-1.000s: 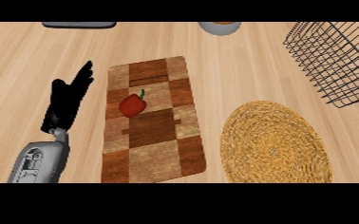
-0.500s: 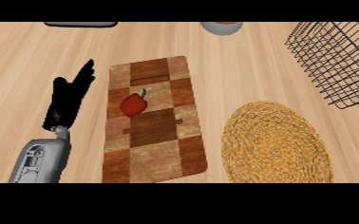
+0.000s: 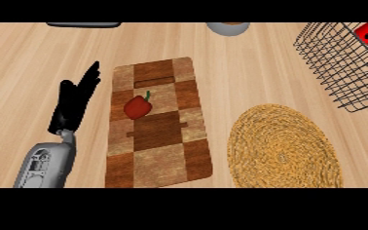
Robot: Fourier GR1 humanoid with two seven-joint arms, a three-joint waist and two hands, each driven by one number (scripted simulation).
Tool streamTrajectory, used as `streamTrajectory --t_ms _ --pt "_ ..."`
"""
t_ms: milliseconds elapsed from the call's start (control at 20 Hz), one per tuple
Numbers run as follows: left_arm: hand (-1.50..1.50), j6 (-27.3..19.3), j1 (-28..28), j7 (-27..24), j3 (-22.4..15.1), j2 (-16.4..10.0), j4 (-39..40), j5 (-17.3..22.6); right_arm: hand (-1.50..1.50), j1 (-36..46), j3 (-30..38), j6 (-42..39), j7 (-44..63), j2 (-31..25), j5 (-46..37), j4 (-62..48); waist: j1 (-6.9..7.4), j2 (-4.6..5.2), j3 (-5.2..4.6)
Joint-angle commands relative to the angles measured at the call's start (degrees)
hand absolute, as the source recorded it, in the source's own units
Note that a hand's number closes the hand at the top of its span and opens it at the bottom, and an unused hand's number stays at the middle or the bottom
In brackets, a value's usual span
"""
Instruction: Pick the can from the placemat and place it in the basket
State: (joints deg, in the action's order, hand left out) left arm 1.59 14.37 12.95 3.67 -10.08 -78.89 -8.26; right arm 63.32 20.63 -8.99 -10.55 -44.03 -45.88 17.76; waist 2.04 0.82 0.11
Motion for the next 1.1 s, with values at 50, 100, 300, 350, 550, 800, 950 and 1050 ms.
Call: streamTrajectory --t_ms 50,100,300,350,550,800,950,1050 --pt "0.00 -0.1 0.6 -1.7 0.4 0.3 2.6 -0.1 -1.50 -1.1 4.6 6.3 -4.2 0.7 4.0 -1.3 -0.15 0.19 0.00" --pt "0.00 0.1 0.8 1.1 0.3 -0.3 0.3 0.0 -1.50 -0.9 6.7 6.2 -4.5 -1.3 5.7 -1.8 0.15 0.18 0.06" --pt "0.00 -2.1 -0.6 -1.3 -1.2 2.0 0.9 -1.8 -1.50 -1.3 10.3 10.6 -4.6 -3.8 8.4 -1.6 -0.17 0.15 0.03" --pt "0.00 0.6 1.5 -0.5 0.8 -0.4 1.9 0.3 -1.50 -0.2 11.0 11.7 -3.4 -4.2 8.8 -1.5 -0.17 0.17 0.01" --pt "0.00 1.9 2.5 -1.3 2.9 -2.2 3.6 1.7 -1.50 -1.8 14.0 11.7 -2.1 -7.4 11.6 -2.7 -0.95 -0.05 -0.03" --pt "0.00 1.6 0.8 0.9 2.4 -2.2 0.2 1.4 -1.50 -3.1 17.4 4.4 0.7 -17.5 14.4 -5.8 -0.58 -0.03 0.04" --pt "0.00 1.7 -1.9 0.4 1.3 -1.1 -2.2 1.4 -1.50 -9.5 19.0 0.3 -4.2 -21.2 15.9 -7.6 -0.77 -0.08 0.11" --pt "0.00 0.2 -0.6 -0.5 1.0 -0.1 -0.3 0.5 -1.50 -12.5 21.8 -0.5 -7.7 -22.4 18.4 -8.8 -1.13 0.20 0.21"
